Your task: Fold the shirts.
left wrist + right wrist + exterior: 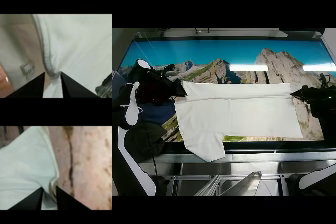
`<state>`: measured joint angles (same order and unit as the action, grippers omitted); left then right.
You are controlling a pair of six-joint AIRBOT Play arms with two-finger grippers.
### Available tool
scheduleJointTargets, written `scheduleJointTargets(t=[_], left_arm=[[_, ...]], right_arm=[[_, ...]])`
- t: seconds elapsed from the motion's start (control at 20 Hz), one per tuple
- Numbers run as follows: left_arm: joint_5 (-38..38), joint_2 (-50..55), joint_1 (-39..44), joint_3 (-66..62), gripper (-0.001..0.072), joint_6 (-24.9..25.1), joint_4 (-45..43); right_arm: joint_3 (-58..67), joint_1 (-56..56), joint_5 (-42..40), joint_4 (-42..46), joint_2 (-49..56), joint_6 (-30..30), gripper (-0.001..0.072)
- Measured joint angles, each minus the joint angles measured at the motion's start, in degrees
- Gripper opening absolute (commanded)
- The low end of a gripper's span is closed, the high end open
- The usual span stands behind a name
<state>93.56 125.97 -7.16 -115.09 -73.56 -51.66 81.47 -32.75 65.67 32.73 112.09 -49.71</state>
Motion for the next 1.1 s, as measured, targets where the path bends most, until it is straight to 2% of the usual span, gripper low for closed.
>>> scheduleJointTargets(t=[0.25, 0.45, 0.6, 0.8, 1.1], left_arm=[[3.56, -1.11, -0.02, -0.11, 0.0247, 0.0, 2.34], [5.18, -5.51, -1.51, -0.13, 0.0247, -0.5, 3.87], [6.75, -10.56, -3.61, 1.49, 0.0247, -2.19, 2.86], [5.44, -21.57, -5.25, 15.43, 0.0247, -2.54, 2.14], [-2.75, -38.05, -5.75, 46.12, 0.0247, -0.37, 1.73]], right_arm=[[-0.04, -0.15, 1.31, 2.08, -1.86, 0.22, 0.0305], [0.0, -2.01, 2.93, 3.58, -7.21, -0.68, 0.0307], [-0.28, -4.81, 7.65, 7.69, -11.34, -2.73, 0.0307], [-7.76, -9.03, 14.75, 13.07, -15.93, -3.74, 0.0307], [-23.39, -12.83, 14.95, 22.95, -19.58, -3.65, 0.0323]])
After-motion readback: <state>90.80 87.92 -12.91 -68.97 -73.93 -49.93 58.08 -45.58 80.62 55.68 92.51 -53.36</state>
